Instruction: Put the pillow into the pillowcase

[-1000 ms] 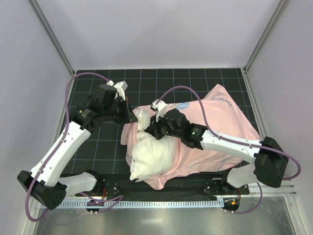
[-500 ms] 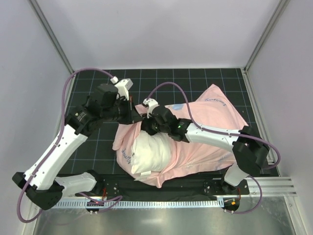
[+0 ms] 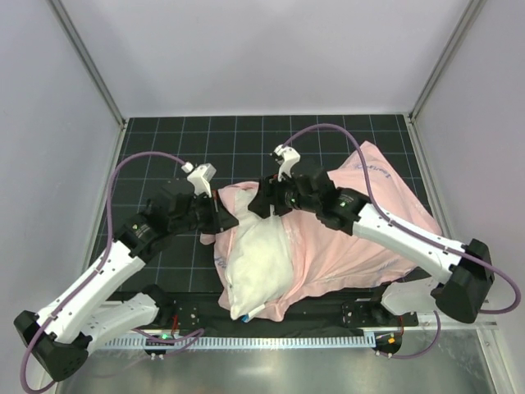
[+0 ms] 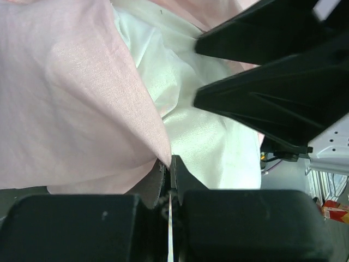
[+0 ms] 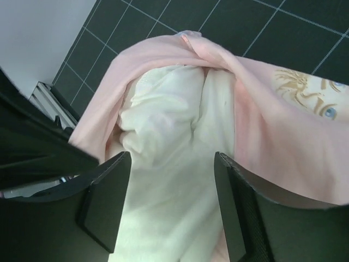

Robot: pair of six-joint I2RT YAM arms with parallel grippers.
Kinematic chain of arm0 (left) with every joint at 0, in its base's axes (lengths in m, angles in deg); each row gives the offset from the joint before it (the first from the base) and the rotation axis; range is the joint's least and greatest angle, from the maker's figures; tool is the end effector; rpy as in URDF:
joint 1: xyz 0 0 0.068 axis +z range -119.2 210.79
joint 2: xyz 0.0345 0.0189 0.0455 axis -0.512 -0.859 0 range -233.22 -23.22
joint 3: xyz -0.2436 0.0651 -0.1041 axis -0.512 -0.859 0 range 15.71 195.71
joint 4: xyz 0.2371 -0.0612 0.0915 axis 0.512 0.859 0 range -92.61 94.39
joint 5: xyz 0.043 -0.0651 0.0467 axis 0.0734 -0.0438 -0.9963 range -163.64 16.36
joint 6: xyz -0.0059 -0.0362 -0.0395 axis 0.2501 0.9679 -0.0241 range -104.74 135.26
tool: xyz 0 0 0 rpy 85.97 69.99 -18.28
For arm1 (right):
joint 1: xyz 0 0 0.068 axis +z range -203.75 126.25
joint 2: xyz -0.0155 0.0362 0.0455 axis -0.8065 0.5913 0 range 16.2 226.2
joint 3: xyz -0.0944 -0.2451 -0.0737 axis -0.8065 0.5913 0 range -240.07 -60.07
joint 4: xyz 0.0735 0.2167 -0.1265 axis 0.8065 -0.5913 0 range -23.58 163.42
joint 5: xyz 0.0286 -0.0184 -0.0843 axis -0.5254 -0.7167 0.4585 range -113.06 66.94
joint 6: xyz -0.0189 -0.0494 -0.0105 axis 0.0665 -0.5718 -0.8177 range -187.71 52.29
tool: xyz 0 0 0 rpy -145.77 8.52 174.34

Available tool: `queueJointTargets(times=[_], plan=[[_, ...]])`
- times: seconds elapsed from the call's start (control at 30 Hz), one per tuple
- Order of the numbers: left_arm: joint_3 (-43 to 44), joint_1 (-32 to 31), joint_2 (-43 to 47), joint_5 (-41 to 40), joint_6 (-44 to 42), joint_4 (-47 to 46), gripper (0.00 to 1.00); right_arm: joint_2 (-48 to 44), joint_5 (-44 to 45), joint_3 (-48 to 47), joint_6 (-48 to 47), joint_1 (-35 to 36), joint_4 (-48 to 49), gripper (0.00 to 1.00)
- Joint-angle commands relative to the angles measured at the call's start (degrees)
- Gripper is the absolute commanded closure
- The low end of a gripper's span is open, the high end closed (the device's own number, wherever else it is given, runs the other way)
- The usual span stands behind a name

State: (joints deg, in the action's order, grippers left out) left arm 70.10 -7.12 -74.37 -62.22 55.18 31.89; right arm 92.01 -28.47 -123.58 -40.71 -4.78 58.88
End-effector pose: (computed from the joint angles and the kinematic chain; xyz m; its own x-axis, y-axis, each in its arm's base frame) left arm 0.1445 -0.1214 0.3363 -0.7862 -0.1850 -0.5897 0.3017 0.7179 -0.6274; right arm 0.1977 0.2323 0.3265 -0.6301 -0.0356 -0.7757 -0.5838 0.6804 0.4430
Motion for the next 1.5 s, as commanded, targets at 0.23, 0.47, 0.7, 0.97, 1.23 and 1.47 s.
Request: queueJointTargets(times=[0.23, 0.47, 0.7, 0.97, 1.23, 1.47], plan=[[4.67, -0.32, 1.93, -2.01, -0.29, -4.01, 1.0, -13.23, -10.3, -1.01, -1.78, -0.19, -6.11, 0.46], [8.01, -0.41, 2.9, -3.68, -0.72, -1.11, 1.0, -3.84, -9.27, -0.66, -0.99, 1.22, 0.81, 0.83], [12.75, -0.41, 1.33, -0.63, 0.33, -0.14, 1.0, 18.73, -2.17, -2.48, 3.31, 1.3, 5.24, 0.94], [13.81, -0.41, 4.92, 1.6, 2.36, 1.52, 1.0, 20.71, 13.06, -5.41, 2.45, 1.04, -3.82, 0.96], [6.27, -0.41, 3.08, -3.24, 1.56, 2.07, 1.0, -0.97, 0.33, -1.54, -7.48, 4.01, -4.35, 0.24], [3.09, -0.41, 2.64, -6.41, 0.51, 0.82, 1.0, -11.02, 5.13, 3.46, -19.0, 17.18, -9.18, 0.07]])
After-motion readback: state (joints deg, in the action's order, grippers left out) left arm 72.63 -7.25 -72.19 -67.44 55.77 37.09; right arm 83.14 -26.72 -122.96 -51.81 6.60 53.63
